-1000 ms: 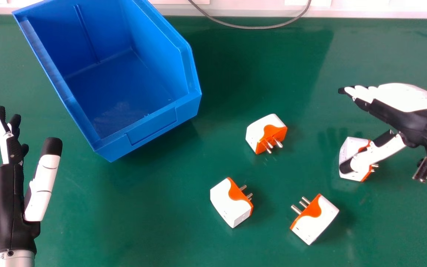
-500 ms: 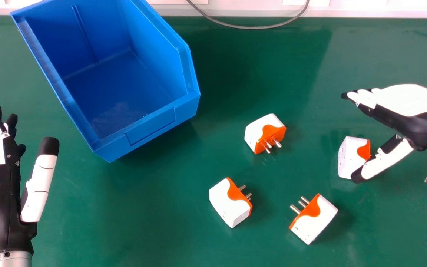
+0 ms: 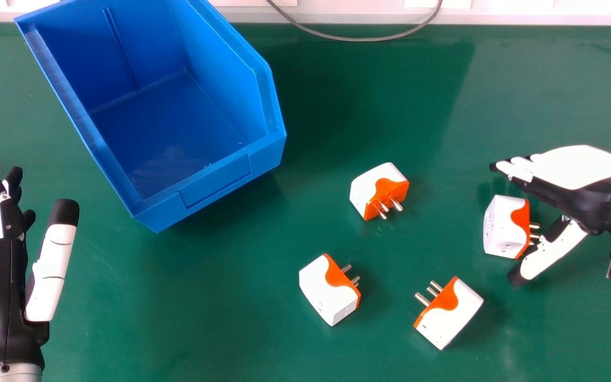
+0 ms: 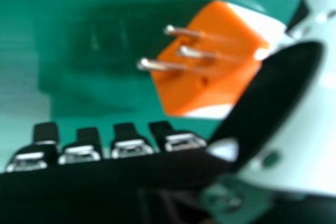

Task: Pick all objects and put in blue box

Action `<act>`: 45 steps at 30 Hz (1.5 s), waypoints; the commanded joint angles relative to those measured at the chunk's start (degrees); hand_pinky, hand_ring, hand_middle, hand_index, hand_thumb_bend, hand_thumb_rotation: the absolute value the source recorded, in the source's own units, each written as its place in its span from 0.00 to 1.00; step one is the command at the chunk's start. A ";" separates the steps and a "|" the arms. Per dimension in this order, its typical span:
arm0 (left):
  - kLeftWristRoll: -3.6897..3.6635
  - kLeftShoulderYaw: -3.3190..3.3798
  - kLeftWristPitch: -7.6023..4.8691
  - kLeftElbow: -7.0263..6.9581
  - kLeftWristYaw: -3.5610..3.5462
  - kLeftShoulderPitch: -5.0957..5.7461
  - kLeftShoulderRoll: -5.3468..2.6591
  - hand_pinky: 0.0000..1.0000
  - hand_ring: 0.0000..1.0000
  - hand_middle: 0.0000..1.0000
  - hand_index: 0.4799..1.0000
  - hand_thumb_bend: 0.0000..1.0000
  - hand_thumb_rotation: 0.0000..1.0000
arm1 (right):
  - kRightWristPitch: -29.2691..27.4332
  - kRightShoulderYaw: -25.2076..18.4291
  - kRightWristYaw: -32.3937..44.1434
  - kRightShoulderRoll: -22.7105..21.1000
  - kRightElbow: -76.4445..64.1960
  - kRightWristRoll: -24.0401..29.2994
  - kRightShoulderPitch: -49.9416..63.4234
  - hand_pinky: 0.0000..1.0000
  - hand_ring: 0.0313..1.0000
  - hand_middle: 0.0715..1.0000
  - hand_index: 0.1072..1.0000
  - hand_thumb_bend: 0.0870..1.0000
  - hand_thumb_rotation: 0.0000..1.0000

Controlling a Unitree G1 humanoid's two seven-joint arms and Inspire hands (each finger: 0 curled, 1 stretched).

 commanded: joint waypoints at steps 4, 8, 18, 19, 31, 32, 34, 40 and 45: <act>-0.39 0.52 0.33 -2.09 -0.01 0.48 0.27 0.94 1.00 1.00 1.00 0.75 1.00 | 0.13 0.63 -1.33 0.11 1.18 -0.06 -2.89 0.98 1.00 1.00 0.98 0.83 0.54; -0.67 0.55 0.85 -2.84 -0.28 0.91 0.28 0.95 1.00 1.00 1.00 0.75 1.00 | -0.44 0.67 -2.31 0.04 1.26 0.18 -2.59 0.98 0.99 1.00 0.98 0.82 0.53; -1.19 0.72 1.27 -3.72 -0.90 1.36 0.41 0.95 1.00 1.00 1.00 0.78 1.00 | -0.61 1.49 -3.73 0.31 1.37 0.16 -2.23 0.94 0.96 0.99 0.95 0.79 0.52; -1.23 0.76 1.31 -3.73 -0.98 1.35 0.41 0.95 1.00 1.00 1.00 0.78 1.00 | -0.68 1.50 -3.82 0.26 1.27 0.24 -2.15 0.93 0.94 0.99 0.94 0.79 0.52; -1.53 1.01 1.29 -3.93 -1.36 1.48 0.68 0.95 1.00 1.00 1.00 0.77 1.00 | -0.98 1.95 -4.64 -0.05 1.07 0.07 -1.98 0.91 0.91 0.96 0.93 0.71 0.50; -1.54 1.03 1.23 -3.92 -1.37 1.50 0.70 0.95 1.00 1.00 1.00 0.77 1.00 | -1.05 2.02 -4.89 -0.05 1.07 -0.01 -1.90 0.91 0.91 0.96 0.92 0.71 0.50; -1.51 1.07 1.12 -3.79 -1.38 1.48 0.78 0.95 1.00 1.00 1.00 0.77 1.00 | -1.18 2.37 -5.68 0.06 1.54 -0.48 -1.93 0.91 0.92 0.95 0.92 0.71 0.49; -1.94 1.40 0.24 -2.20 -1.65 1.05 1.28 0.95 1.00 1.00 1.00 0.76 1.00 | -0.69 2.92 -6.60 0.19 1.53 -0.87 -1.96 0.90 0.91 0.94 0.91 0.69 0.49; -2.33 1.54 0.00 -2.19 -1.95 1.11 1.37 0.95 1.00 1.00 1.00 0.76 1.00 | -0.91 3.01 -8.09 0.08 1.39 -1.30 -1.61 0.86 0.87 0.93 0.89 0.63 0.47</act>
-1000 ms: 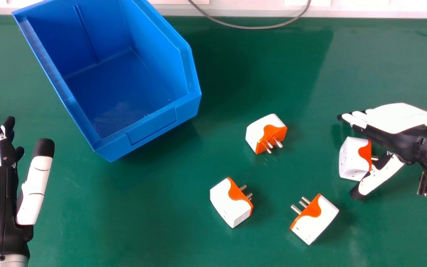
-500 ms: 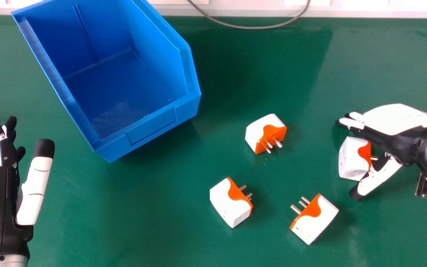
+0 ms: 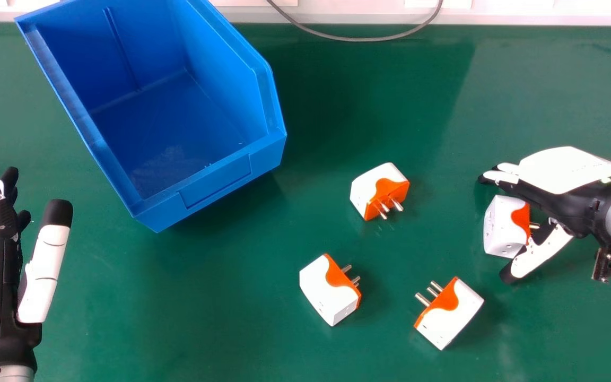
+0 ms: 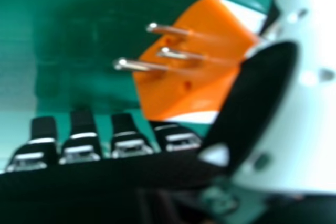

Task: Pick all objects and put in blue box

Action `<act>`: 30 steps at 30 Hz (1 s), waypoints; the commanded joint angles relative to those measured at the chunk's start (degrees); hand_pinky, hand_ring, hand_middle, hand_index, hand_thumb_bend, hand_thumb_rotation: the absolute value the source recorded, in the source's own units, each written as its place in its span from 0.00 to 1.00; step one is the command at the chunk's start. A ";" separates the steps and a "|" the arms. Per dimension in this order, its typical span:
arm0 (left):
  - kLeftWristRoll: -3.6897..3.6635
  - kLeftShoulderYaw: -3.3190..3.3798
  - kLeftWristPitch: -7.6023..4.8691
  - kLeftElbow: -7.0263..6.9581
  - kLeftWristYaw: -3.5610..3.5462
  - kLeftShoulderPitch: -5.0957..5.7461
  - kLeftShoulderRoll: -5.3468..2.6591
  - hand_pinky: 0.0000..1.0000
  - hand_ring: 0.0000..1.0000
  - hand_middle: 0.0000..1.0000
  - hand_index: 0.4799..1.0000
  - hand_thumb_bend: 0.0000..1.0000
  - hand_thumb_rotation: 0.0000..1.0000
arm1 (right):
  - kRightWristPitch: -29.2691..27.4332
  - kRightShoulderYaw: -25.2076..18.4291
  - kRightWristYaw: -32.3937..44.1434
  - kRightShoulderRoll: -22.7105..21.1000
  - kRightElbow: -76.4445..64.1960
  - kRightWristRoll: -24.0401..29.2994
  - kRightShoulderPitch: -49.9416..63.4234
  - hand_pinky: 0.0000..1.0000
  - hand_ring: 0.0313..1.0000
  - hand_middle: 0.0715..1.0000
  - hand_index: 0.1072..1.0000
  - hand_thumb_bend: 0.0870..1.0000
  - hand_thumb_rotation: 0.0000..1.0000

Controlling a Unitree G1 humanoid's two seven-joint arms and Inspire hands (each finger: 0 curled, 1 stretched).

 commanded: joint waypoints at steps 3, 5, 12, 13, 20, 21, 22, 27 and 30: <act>-0.57 0.89 -1.11 -0.62 -0.41 0.17 0.81 0.95 1.00 1.00 1.00 0.76 1.00 | -0.25 -0.02 -3.03 -0.72 -0.35 -0.68 -0.72 0.85 0.86 0.92 0.88 0.60 0.45; -0.64 1.03 -1.27 -0.46 -0.59 0.13 0.82 0.95 1.00 1.00 1.00 0.77 1.00 | -0.30 0.32 -4.85 -0.66 -0.16 -1.67 -0.63 0.80 0.82 0.88 0.84 0.53 0.36; -0.63 1.20 -1.55 -0.66 -0.85 0.44 0.85 0.95 1.00 1.00 1.00 0.77 0.99 | -1.38 1.11 -11.17 -1.00 0.53 -3.73 -0.36 0.71 0.77 0.79 0.74 0.41 0.25; -0.54 1.18 -1.50 -0.81 -0.85 0.50 0.82 0.95 1.00 1.00 1.00 0.77 0.99 | -1.57 1.26 -11.89 -0.87 1.14 -3.89 -0.53 0.70 0.77 0.79 0.74 0.39 0.25; -0.36 1.15 -1.47 -1.23 -0.95 0.75 0.96 0.95 1.00 1.00 1.00 0.77 0.99 | -2.05 2.43 -15.12 0.11 4.67 -4.31 -1.96 0.60 0.69 0.73 0.67 0.29 0.15; -0.42 1.17 -1.54 -1.19 -1.00 0.76 0.98 0.95 1.00 1.00 1.00 0.77 0.99 | -1.93 2.49 -15.64 0.15 4.73 -4.38 -1.97 0.60 0.69 0.73 0.67 0.29 0.15; -0.45 1.17 -1.57 -1.19 -1.03 0.79 1.00 0.95 1.00 1.00 1.00 0.77 0.99 | -1.57 2.62 -16.08 0.22 4.75 -4.61 -1.99 0.59 0.69 0.73 0.66 0.28 0.14; -0.49 1.19 -1.50 -1.48 -1.19 0.97 1.03 0.95 1.00 1.00 1.00 0.78 0.99 | -0.15 2.66 -17.93 0.77 4.57 -4.58 -1.71 0.46 0.60 0.67 0.61 0.34 0.02; -0.47 1.25 -1.43 -1.85 -1.31 1.18 0.94 0.95 1.00 1.00 1.00 0.79 0.99 | -0.03 2.40 -18.16 1.01 4.63 -3.87 -1.48 0.44 0.59 0.65 0.59 0.35 0.01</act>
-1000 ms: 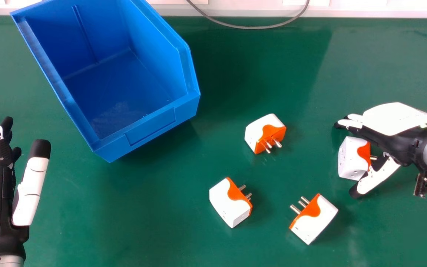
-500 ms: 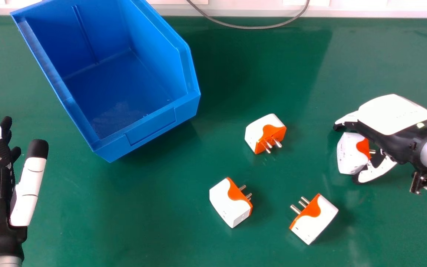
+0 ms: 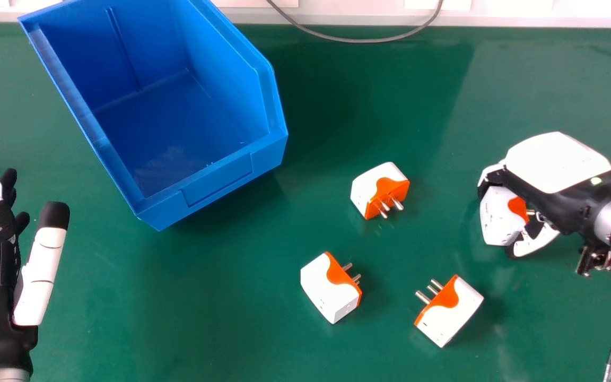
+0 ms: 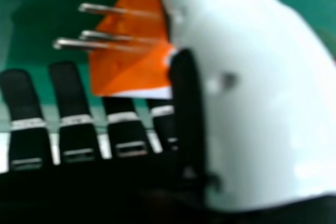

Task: Pick all objects and put in blue box

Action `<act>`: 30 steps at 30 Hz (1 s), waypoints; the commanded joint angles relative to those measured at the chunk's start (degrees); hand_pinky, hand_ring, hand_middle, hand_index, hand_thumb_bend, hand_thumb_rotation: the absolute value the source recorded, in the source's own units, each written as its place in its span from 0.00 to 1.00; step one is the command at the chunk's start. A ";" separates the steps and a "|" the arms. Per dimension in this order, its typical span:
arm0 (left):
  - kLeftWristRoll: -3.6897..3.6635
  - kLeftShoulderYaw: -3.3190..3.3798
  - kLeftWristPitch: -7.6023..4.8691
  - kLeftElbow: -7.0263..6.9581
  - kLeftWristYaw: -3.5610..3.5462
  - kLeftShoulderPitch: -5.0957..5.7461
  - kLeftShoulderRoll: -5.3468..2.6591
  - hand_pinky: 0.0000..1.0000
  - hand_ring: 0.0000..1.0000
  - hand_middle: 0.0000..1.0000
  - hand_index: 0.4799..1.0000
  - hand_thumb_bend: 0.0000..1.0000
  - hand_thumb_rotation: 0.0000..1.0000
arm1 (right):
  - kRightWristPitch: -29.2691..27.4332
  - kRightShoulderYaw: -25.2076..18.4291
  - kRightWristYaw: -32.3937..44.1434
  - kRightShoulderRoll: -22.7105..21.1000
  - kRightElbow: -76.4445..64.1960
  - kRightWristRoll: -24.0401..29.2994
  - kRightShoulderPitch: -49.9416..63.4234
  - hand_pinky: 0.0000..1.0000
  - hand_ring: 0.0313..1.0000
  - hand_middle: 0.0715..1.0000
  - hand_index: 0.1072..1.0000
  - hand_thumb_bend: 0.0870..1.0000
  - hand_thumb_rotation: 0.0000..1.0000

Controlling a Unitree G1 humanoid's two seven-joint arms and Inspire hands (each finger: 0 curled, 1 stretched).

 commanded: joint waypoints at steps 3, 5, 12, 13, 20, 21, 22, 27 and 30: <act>-0.12 0.73 -0.98 -1.84 -0.15 0.77 0.64 0.95 1.00 1.00 1.00 0.79 0.99 | 1.77 -1.01 -2.69 -0.86 -0.61 0.01 0.02 0.44 0.57 0.62 0.58 0.36 0.00; -0.12 0.80 -1.02 -1.82 -0.21 0.77 0.66 0.95 1.00 1.00 1.00 0.79 0.99 | 1.35 -0.84 -4.60 -0.84 -0.21 -0.30 0.17 0.42 0.55 0.60 0.57 0.37 0.00; 0.42 0.79 -0.93 -2.35 -0.10 1.17 0.60 0.95 1.00 1.00 1.00 0.80 0.99 | 0.96 -0.56 -7.33 -0.86 0.31 -0.95 0.47 0.34 0.43 0.49 0.51 0.43 0.00; 0.50 0.79 -0.91 -2.46 -0.07 1.23 0.59 0.95 1.00 1.00 1.00 0.80 0.99 | 0.87 -0.61 -7.60 -0.86 0.30 -0.91 0.52 0.34 0.43 0.49 0.51 0.43 0.00; 0.70 0.75 -0.71 -2.75 -0.03 1.23 0.61 0.95 1.00 1.00 1.00 0.79 0.99 | 0.92 -1.38 -6.91 -0.48 -0.24 0.40 0.52 0.34 0.43 0.49 0.48 0.44 0.00; 0.71 0.76 -0.72 -2.63 -0.04 1.15 0.67 0.95 1.00 1.00 1.00 0.79 0.99 | 0.98 -1.57 -6.59 -0.47 -0.55 0.70 0.58 0.34 0.43 0.49 0.48 0.44 0.00; 0.71 0.76 -0.74 -2.54 -0.04 1.08 0.71 0.95 1.00 1.00 1.00 0.79 0.99 | 1.06 -1.76 -6.27 -0.52 -0.94 0.96 0.68 0.34 0.42 0.49 0.48 0.44 0.00; 0.61 0.69 -0.74 -2.18 -0.10 0.77 0.73 0.95 1.00 1.00 1.00 0.78 0.99 | 1.36 -2.67 -5.29 -0.75 -2.59 2.11 1.34 0.34 0.42 0.49 0.48 0.44 0.00; 0.70 0.66 -0.68 -2.12 -0.08 0.66 0.76 0.95 1.00 1.00 1.00 0.78 0.99 | 1.57 -3.22 -4.66 -0.61 -3.21 2.73 1.71 0.33 0.42 0.49 0.48 0.44 0.00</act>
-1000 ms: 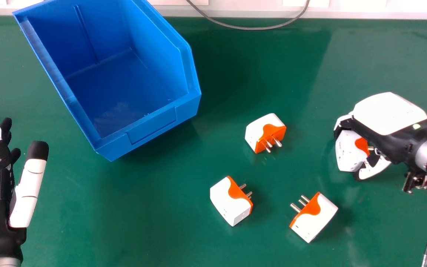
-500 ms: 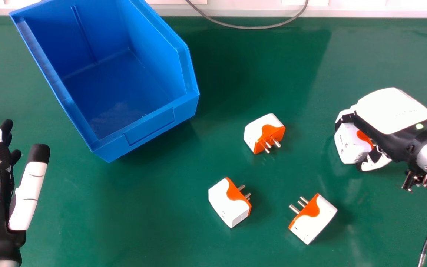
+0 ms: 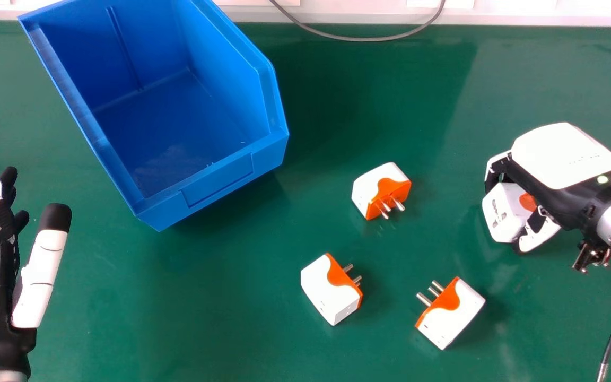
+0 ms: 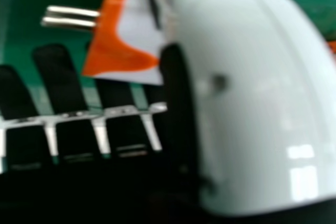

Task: Pick all objects and put in blue box

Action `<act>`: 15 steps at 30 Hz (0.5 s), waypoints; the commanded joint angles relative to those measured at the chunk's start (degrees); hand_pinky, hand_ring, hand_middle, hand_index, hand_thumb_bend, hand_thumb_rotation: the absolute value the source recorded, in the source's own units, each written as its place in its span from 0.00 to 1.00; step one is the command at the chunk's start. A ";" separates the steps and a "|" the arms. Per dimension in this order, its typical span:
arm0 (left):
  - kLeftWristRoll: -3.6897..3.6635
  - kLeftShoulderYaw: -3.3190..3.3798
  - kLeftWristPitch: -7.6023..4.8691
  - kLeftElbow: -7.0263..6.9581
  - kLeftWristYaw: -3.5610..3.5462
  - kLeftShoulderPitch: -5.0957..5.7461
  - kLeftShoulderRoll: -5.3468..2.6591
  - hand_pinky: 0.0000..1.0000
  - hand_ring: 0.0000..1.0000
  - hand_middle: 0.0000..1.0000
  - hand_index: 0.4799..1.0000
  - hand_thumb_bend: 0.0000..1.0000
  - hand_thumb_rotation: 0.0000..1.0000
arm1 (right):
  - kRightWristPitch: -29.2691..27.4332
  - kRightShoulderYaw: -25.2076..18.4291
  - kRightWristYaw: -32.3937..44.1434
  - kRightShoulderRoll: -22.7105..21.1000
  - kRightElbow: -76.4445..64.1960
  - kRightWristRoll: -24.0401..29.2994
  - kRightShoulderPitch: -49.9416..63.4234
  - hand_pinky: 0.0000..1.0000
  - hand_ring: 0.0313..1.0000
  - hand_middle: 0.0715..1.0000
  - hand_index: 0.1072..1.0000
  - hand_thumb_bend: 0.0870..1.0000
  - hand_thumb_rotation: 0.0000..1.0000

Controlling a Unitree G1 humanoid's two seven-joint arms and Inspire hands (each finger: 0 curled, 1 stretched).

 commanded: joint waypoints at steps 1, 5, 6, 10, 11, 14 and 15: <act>0.57 0.54 -0.73 -0.62 0.34 -0.11 0.75 0.95 1.00 1.00 1.00 0.78 0.99 | 0.48 -1.79 0.36 -0.58 -1.58 1.96 -0.01 0.33 0.42 0.49 0.48 0.44 0.00; 0.47 0.53 -0.84 -0.55 0.32 -0.24 0.68 0.95 1.00 1.00 1.00 0.78 0.99 | 0.92 -1.98 1.06 -0.36 -1.61 1.95 -0.01 0.34 0.43 0.49 0.48 0.44 0.00; 0.48 0.52 -0.85 -0.57 0.33 -0.25 0.66 0.95 1.00 1.00 1.00 0.78 0.99 | 1.05 -1.98 1.19 -0.35 -1.62 1.91 -0.03 0.35 0.43 0.50 0.48 0.44 0.00; 0.62 0.51 -0.99 -0.30 0.44 -0.37 0.67 0.95 1.00 1.00 1.00 0.78 0.99 | 1.73 -1.81 1.38 -0.60 -1.62 1.45 -0.16 0.36 0.43 0.49 0.48 0.44 0.00; 0.63 0.50 -1.04 -0.24 0.46 -0.41 0.65 0.95 1.00 1.00 1.00 0.78 0.99 | 1.97 -1.76 1.47 -0.62 -1.68 1.35 -0.19 0.36 0.43 0.49 0.47 0.44 0.00; 0.62 0.46 -1.09 -0.22 0.40 -0.45 0.69 0.95 1.00 1.00 1.00 0.77 0.99 | 2.69 -1.75 1.97 -0.77 -2.31 1.12 -0.17 0.38 0.43 0.49 0.45 0.44 0.00; 0.59 0.46 -1.11 -0.14 0.37 -0.50 0.71 0.95 1.00 1.00 1.00 0.77 0.99 | 2.80 -1.84 2.19 -0.89 -2.69 1.18 -0.10 0.38 0.43 0.49 0.45 0.44 0.00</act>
